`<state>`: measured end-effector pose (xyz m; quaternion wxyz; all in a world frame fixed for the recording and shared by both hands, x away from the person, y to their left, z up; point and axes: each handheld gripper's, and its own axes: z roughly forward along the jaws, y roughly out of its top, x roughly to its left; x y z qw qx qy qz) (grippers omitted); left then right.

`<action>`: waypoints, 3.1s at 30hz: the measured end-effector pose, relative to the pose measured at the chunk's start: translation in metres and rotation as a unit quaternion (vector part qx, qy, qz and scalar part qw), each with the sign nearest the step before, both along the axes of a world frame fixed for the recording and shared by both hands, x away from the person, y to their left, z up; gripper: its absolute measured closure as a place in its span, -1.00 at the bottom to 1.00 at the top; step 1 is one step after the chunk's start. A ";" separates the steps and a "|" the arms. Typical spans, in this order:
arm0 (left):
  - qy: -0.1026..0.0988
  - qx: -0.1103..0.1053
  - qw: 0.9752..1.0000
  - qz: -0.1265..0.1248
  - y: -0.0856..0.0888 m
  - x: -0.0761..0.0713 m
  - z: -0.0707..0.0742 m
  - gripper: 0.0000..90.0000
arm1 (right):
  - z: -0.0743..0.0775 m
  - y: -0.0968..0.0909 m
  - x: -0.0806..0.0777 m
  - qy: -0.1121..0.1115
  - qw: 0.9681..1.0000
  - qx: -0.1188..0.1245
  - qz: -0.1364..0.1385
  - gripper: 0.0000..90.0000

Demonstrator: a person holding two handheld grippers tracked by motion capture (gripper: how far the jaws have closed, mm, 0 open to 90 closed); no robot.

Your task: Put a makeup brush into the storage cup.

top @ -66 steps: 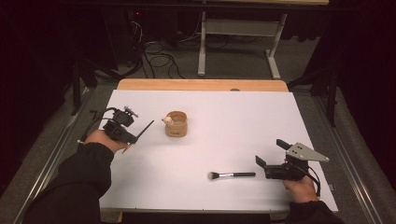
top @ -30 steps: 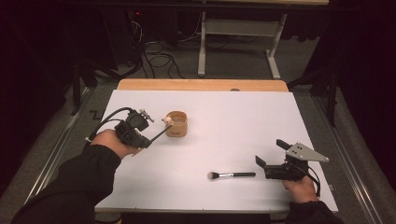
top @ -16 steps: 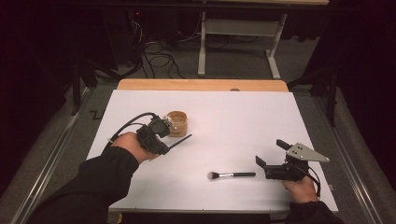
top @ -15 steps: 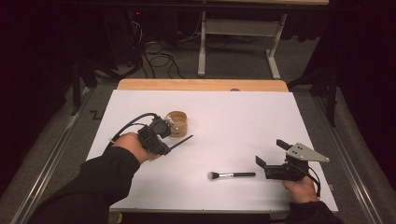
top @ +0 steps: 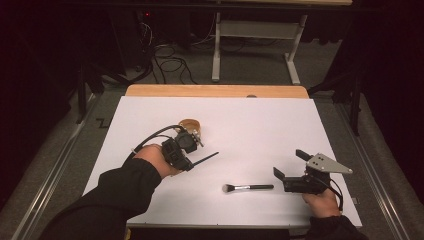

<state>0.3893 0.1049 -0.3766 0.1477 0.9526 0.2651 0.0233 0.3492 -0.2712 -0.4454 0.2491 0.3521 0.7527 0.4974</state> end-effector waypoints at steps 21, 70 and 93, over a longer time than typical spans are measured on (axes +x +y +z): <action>0.016 0.010 0.998 -0.056 -0.036 -0.004 -0.006 0.85 | 0.000 0.000 0.000 -0.001 1.000 0.002 0.001 -0.98; 0.031 0.010 0.997 -0.065 -0.035 0.015 -0.011 0.85 | 0.043 0.052 0.042 -0.041 0.997 -0.047 0.055 -0.95; 0.036 0.034 0.996 -0.076 -0.047 0.008 -0.010 0.85 | 0.025 0.090 0.011 -0.101 0.968 -0.186 0.132 -0.63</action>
